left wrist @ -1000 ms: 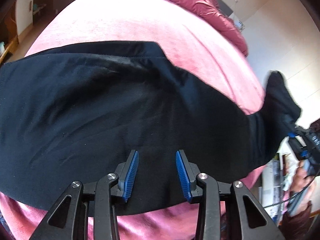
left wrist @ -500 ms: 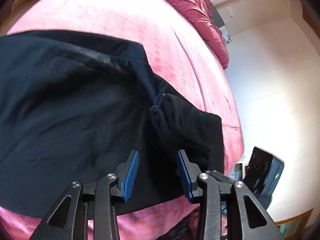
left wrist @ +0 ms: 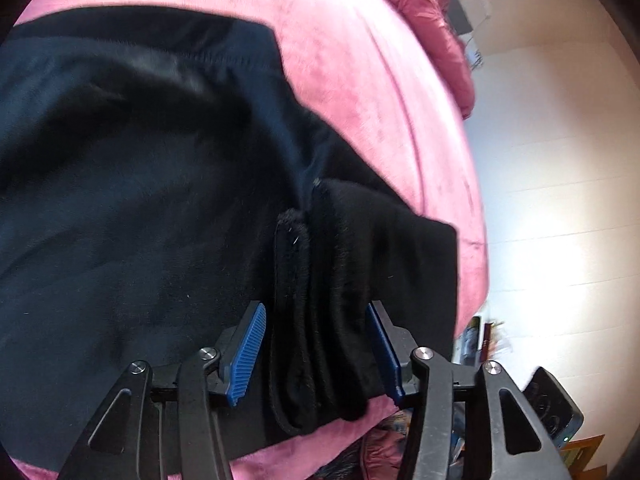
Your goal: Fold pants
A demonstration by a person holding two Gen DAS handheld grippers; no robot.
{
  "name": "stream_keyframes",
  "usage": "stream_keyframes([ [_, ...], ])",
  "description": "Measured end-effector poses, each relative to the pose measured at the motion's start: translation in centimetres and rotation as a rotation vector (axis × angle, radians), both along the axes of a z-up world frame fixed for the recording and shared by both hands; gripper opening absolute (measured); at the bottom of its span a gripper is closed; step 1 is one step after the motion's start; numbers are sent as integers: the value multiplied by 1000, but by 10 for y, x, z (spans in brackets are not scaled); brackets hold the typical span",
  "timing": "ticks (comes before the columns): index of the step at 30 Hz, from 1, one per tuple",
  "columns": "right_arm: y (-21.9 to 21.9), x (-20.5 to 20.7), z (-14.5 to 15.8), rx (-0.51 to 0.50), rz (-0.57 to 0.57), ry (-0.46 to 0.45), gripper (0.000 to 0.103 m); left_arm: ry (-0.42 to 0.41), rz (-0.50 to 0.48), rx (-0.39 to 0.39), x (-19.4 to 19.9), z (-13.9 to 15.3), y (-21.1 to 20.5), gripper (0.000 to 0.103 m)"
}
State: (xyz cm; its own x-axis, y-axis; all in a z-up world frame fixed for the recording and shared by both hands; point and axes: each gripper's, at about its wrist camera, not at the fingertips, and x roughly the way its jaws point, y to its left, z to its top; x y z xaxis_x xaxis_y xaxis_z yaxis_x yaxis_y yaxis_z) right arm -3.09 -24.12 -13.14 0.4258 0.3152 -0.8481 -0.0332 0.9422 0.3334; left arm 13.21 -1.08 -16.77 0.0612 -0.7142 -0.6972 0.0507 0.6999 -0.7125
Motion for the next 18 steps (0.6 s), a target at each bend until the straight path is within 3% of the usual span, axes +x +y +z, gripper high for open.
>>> stream_keyframes([
  [3, -47, -30, 1, -25, -157, 14, 54, 5, -16, 11, 2, -6, -11, 48],
  [4, -63, -39, -1, -46, -223, 24, 58, -7, -22, 11, 3, -5, -15, 37],
  [5, -72, -44, -2, -60, -260, 33, 59, -16, -38, 9, 3, -4, -21, 16],
  [9, -95, -51, -19, -89, -372, 83, 59, -66, -60, -8, 1, 13, -26, 16],
  [15, -66, -20, -34, -159, -328, 66, 59, -137, -51, -112, 3, 52, -23, 15],
  [18, -59, -4, -36, -208, -360, 35, 57, -184, -70, -138, 2, 72, -25, 15],
])
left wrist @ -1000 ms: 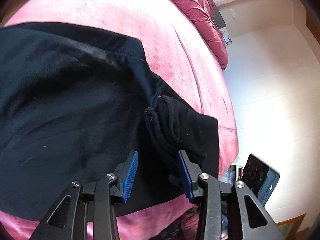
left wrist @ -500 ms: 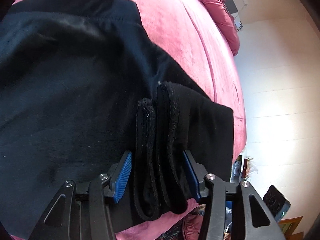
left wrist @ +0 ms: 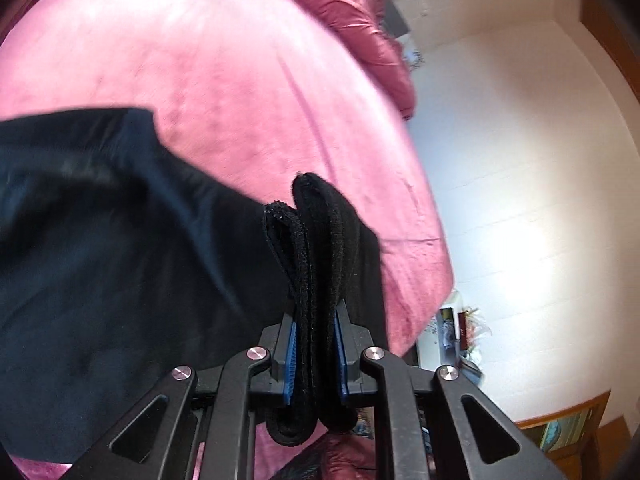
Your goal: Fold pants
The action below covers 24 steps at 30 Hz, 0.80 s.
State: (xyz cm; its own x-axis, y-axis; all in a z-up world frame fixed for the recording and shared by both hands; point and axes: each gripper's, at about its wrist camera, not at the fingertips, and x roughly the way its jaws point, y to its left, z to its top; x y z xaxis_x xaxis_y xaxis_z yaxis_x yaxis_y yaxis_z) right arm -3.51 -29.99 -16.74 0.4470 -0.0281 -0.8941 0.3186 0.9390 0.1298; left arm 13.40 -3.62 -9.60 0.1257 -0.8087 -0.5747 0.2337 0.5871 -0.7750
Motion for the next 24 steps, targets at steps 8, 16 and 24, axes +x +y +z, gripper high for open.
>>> stream_keyframes([
  [8, -6, 13, -23, -41, -93, 34, 55, 15, -21, 275, -14, -55, -8, 14],
  [16, -18, 1, -18, -7, -52, 66, 60, 2, -10, 254, -20, -73, 0, 20],
  [24, -28, -22, 29, -86, 28, 48, 61, 40, 74, 113, 1, -66, 34, 35],
])
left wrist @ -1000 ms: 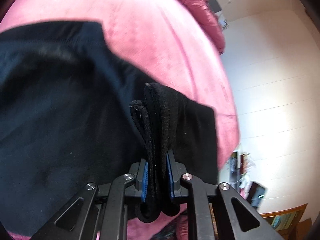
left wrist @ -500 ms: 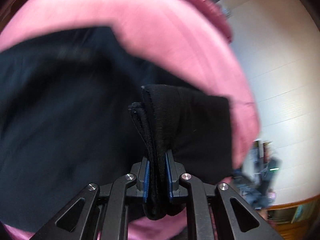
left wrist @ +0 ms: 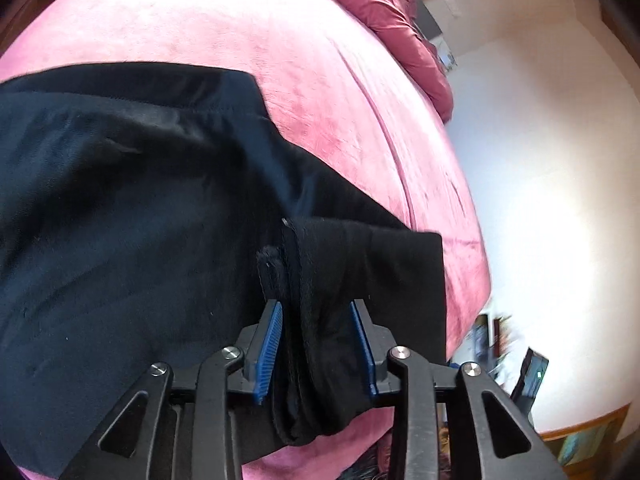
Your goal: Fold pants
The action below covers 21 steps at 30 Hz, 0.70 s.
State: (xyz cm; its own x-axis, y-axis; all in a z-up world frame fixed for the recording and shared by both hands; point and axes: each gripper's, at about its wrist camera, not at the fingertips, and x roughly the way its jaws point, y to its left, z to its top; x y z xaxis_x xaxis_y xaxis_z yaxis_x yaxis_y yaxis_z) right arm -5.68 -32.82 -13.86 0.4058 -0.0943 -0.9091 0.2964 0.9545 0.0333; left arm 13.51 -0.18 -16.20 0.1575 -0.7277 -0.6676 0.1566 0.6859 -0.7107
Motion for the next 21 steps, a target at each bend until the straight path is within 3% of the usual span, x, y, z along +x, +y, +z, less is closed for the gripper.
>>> stream_keyframes([
  [5, 14, 28, 32, 56, 57, -127, 61, 55, 44, -24, 19, -3, 5, 35],
  [8, 30, 56, 37, 72, 91, -155, 61, 26, 28, -1, 22, -1, -4, 33],
  [10, 35, 77, 35, 92, 97, -167, 61, -6, 8, 38, 24, 1, -19, 29],
  [11, 39, 86, 30, 105, 95, -170, 61, -21, -3, 55, 22, 3, -20, 18],
  [16, 37, 117, 9, 133, 52, -132, 61, -203, -32, 165, 9, 26, -29, 12],
  [19, 30, 125, -22, 130, 19, -74, 61, -350, -82, 345, -5, 34, -46, 12],
  [21, 30, 122, -28, 117, 18, -97, 63, -359, -100, 414, -7, 24, -58, 12],
])
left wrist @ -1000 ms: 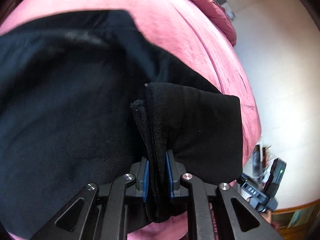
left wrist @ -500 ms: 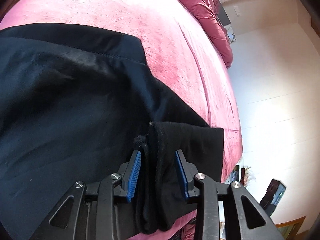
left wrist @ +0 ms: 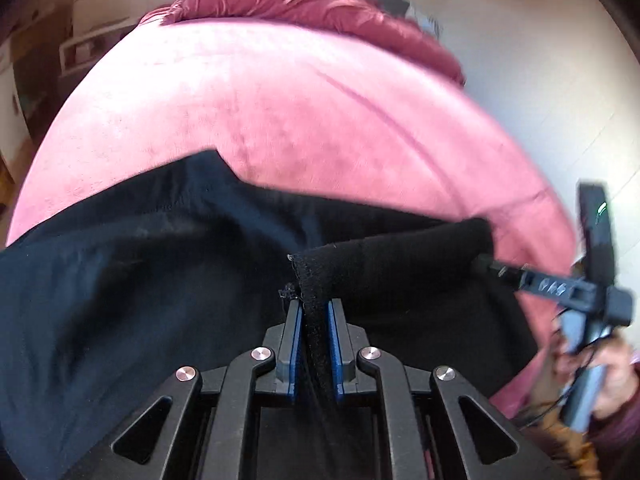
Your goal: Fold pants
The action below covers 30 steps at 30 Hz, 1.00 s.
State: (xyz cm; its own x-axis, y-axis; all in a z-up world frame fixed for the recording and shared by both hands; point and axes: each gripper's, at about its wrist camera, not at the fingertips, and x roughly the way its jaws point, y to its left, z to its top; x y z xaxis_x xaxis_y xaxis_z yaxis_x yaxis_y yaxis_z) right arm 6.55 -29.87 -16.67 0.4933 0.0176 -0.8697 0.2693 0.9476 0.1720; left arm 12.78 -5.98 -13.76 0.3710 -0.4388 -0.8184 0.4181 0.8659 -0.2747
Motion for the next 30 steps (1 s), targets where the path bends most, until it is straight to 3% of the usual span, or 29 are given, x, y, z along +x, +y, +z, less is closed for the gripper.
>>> stream_keyframes([
  [3, 8, -5, -1, -43, 14, -25, 67, -22, 15, 68, -5, -17, -9, 13],
  [6, 18, -6, -6, -88, 40, -28, 81, -66, 20, 105, -15, -15, -16, 14],
  [8, 22, -5, -10, -98, 28, -8, 97, -80, 24, 115, -18, -11, -18, 15],
  [11, 14, -5, -15, -62, 8, -15, 101, -88, 34, 114, -23, -3, -9, 16],
  [30, 22, -19, -11, -121, 0, -41, 103, -165, 118, 110, -59, 32, 24, 25],
])
